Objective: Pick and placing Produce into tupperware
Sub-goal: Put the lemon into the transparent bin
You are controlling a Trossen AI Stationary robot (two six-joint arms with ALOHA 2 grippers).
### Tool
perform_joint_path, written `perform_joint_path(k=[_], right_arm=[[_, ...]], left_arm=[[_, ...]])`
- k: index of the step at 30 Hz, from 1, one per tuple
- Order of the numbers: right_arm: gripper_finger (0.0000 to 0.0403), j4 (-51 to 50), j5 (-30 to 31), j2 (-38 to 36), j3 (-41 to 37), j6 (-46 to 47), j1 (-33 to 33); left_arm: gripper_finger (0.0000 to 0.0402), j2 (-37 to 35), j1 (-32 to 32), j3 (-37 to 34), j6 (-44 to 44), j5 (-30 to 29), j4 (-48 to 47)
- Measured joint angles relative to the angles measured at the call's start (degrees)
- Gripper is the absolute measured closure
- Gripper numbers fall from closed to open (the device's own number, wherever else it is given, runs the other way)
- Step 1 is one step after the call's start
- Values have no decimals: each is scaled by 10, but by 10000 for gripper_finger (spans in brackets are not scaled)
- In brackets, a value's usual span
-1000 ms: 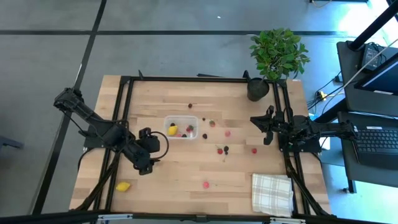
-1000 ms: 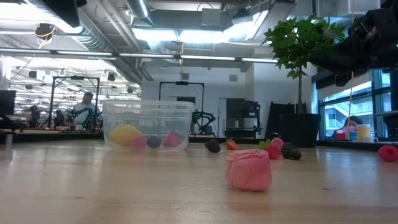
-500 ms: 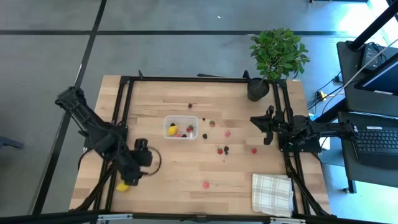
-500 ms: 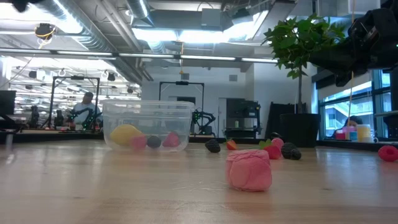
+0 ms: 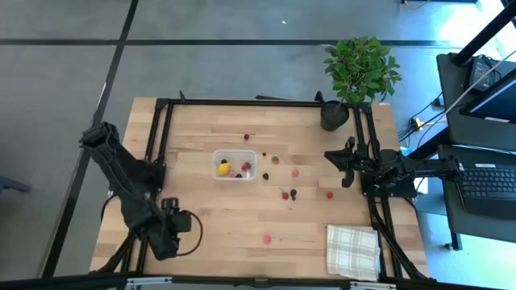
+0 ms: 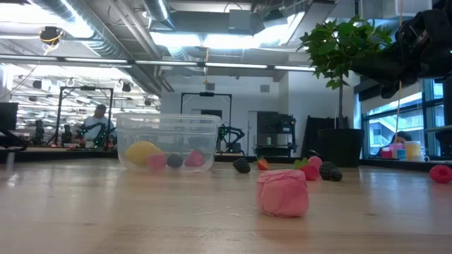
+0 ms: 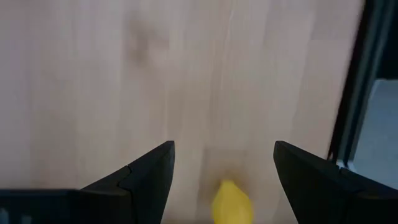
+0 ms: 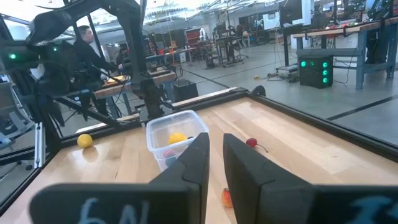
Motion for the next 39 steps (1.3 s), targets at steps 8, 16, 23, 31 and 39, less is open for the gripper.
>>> perform_joint_path(k=[8,16,23,31,39], right_arm=[[352,0,0,0,0,0,0],[352,0,0,0,0,0,0],[352,0,0,0,0,0,0],[352,0,0,0,0,0,0],[352,0,0,0,0,0,0]], left_arm=[[137,45,-58,0,-106,16,2],[137,77,-95,0,-154,42,2],[137,115,-107,0,-196,72,-3],[137,152,-121,0,-199,74,2],[137,166,-139,0,-241,74,-2]])
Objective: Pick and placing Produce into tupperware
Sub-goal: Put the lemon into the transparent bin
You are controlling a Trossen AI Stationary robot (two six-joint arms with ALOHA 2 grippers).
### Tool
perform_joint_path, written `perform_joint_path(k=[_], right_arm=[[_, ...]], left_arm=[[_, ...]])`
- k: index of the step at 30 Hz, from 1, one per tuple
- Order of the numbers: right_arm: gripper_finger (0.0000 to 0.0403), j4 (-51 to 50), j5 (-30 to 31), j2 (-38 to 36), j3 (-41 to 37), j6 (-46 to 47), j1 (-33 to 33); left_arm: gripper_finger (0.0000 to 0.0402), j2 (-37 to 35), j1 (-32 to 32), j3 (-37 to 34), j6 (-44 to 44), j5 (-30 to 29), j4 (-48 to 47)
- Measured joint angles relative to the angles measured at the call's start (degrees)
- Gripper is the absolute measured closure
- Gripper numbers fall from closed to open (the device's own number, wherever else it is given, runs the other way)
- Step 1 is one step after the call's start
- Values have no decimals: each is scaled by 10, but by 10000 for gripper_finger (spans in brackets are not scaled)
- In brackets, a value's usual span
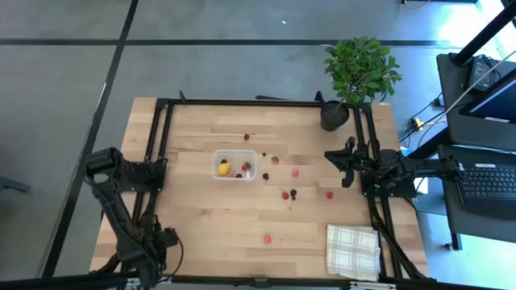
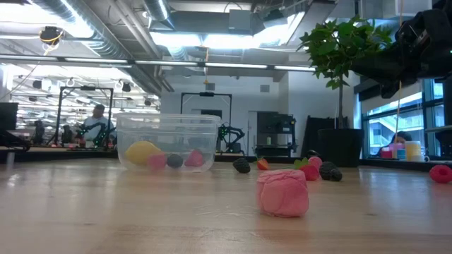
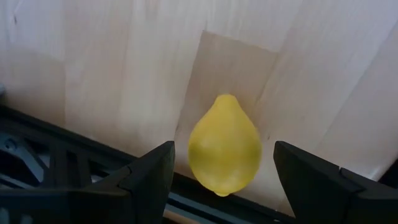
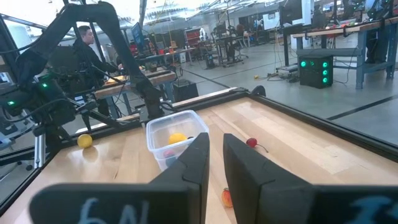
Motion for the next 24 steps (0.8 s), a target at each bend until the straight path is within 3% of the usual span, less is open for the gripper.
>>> perform_joint_path(k=[10,17,24], right_arm=[[352,0,0,0,0,0,0],[352,0,0,0,0,0,0],[352,0,0,0,0,0,0]], left_arm=[[137,1,-9,-10,-22,-14,1],[137,1,-8,-69,-31,2,75],[137,-2,-8,-80,-31,10,90]])
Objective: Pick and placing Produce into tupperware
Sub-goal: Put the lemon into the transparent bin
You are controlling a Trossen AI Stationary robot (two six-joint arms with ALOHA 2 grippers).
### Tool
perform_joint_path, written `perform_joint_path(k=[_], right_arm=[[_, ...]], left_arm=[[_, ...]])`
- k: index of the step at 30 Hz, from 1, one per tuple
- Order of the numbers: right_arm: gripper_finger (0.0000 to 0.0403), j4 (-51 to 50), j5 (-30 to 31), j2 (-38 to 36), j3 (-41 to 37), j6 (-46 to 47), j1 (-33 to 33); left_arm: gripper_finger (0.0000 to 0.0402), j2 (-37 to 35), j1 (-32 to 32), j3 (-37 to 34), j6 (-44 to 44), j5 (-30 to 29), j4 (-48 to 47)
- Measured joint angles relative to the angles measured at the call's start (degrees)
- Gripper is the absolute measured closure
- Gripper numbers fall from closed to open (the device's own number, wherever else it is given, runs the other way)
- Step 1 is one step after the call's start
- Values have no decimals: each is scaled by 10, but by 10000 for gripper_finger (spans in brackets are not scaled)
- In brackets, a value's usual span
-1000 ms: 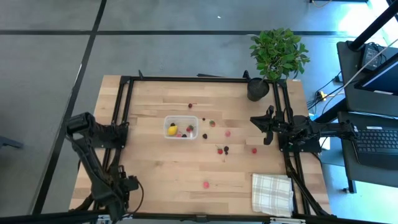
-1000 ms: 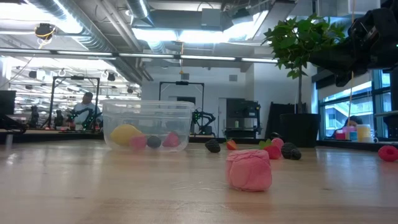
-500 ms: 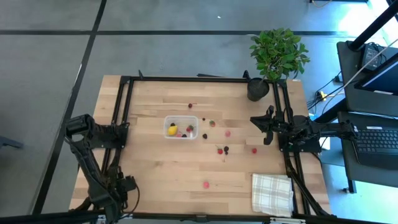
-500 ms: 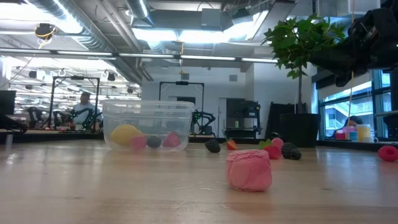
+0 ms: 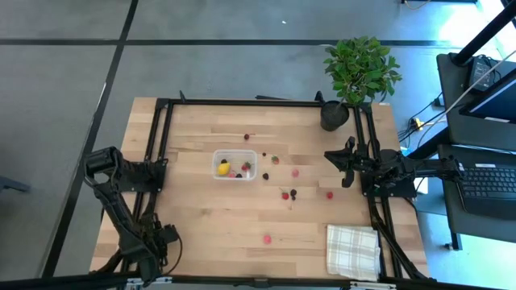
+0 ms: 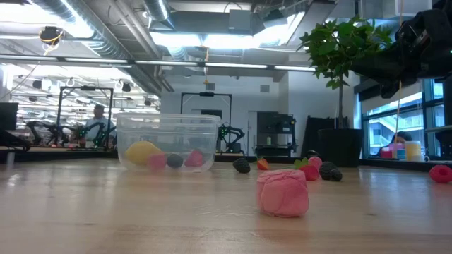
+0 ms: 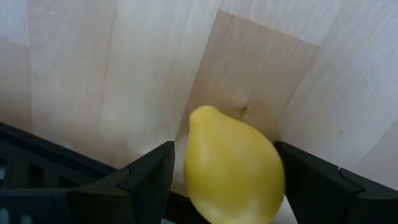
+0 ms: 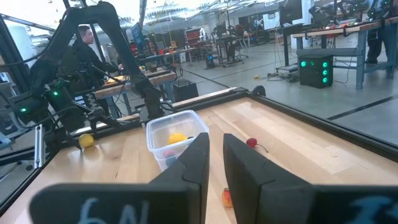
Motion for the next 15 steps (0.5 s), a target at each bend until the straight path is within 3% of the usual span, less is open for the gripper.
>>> perform_joint_path(k=[15], right_arm=[[352,0,0,0,0,0,0]], left_arm=[[137,1,0,-1,1,0,9]])
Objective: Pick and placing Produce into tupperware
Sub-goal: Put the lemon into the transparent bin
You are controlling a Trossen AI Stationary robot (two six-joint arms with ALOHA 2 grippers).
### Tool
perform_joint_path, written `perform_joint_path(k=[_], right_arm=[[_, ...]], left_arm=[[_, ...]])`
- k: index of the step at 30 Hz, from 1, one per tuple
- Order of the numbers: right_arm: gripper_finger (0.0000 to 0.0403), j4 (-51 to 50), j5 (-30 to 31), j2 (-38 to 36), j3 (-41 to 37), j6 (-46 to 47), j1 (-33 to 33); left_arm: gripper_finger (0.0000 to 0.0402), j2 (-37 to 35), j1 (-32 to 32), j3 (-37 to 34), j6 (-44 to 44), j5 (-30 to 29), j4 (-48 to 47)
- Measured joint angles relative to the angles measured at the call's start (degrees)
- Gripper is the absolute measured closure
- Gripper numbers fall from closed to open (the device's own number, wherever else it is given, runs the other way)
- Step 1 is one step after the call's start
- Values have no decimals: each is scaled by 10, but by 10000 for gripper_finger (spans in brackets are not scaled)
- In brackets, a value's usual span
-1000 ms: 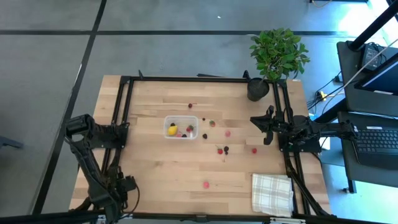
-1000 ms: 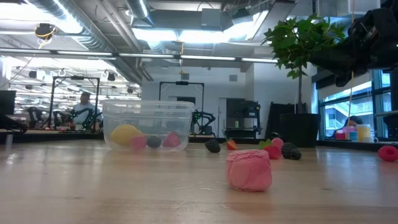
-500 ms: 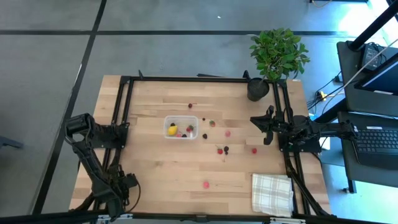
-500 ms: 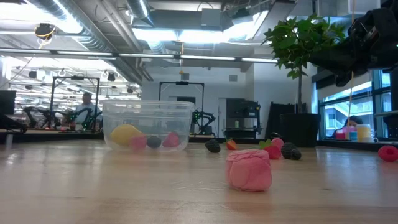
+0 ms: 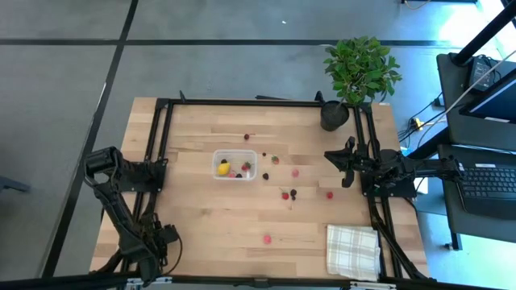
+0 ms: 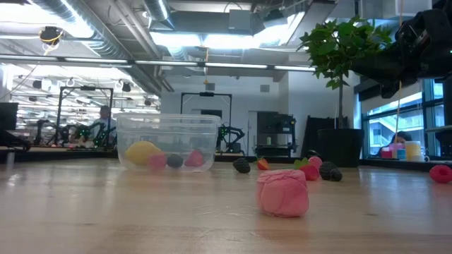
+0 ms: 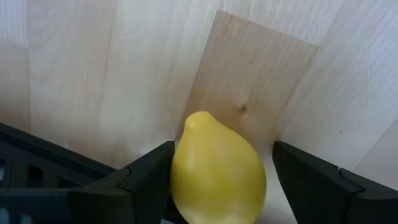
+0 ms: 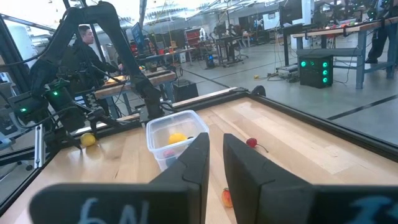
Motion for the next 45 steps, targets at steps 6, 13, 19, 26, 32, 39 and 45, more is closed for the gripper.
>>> perform_joint_path(k=[6,13,19,26,32,39,45], right_arm=[[352,0,0,0,0,0,0],[352,0,0,0,0,0,0],[352,0,0,0,0,0,0],[352,0,0,0,0,0,0],[352,0,0,0,0,0,0],[352,0,0,0,0,0,0],[352,0,0,0,0,0,0]], left_arm=[[137,0,0,0,0,0,1],[137,1,0,-1,0,0,1],[137,1,0,-1,0,0,1],[137,1,0,-1,0,0,1],[151,1,0,-1,0,1,1],[201,2,0,-1,1,1,0],[201,2,0,-1,0,1,0]])
